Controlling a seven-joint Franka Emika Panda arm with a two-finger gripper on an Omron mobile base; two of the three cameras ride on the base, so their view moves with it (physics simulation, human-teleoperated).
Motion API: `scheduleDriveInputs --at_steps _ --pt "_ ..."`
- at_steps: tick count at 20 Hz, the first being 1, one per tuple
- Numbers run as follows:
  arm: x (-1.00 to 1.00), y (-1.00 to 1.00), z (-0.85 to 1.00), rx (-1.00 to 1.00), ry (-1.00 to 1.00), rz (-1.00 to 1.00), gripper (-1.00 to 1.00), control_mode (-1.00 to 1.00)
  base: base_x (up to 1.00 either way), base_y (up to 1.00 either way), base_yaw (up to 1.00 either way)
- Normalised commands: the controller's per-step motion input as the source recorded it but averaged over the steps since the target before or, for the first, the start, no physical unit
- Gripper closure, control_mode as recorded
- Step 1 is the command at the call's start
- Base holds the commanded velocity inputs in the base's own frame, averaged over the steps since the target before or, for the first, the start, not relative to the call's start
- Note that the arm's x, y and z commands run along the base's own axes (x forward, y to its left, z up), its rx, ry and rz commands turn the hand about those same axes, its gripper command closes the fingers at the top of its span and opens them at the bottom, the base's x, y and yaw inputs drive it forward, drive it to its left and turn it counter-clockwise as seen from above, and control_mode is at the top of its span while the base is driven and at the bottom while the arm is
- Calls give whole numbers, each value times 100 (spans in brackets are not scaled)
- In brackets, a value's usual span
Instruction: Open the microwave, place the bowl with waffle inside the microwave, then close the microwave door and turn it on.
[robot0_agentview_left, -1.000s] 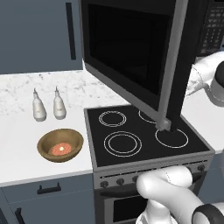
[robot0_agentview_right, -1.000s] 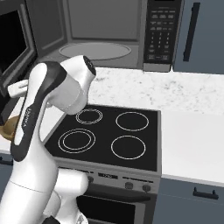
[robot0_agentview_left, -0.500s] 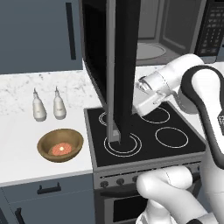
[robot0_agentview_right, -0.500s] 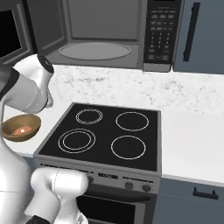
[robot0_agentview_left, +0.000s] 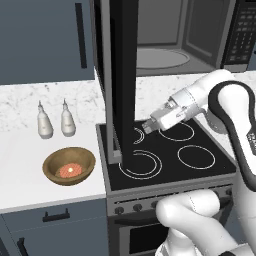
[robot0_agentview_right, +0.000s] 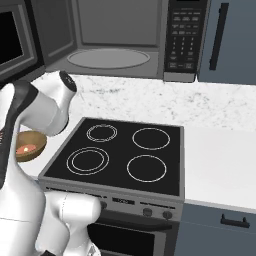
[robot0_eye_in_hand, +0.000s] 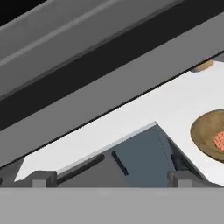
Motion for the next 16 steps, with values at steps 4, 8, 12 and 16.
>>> scheduleDriveInputs --at_steps 4,8,12,16 --pt "81 -28 -100 0 27 -43 -100 -100 0 0 0" --pt "75 10 -99 -1 32 -25 -100 -100 0 0 0" --pt "28 12 -63 -14 25 -2 -100 -100 0 0 0" --pt "46 42 -72 -10 23 0 -100 -100 0 0 0"
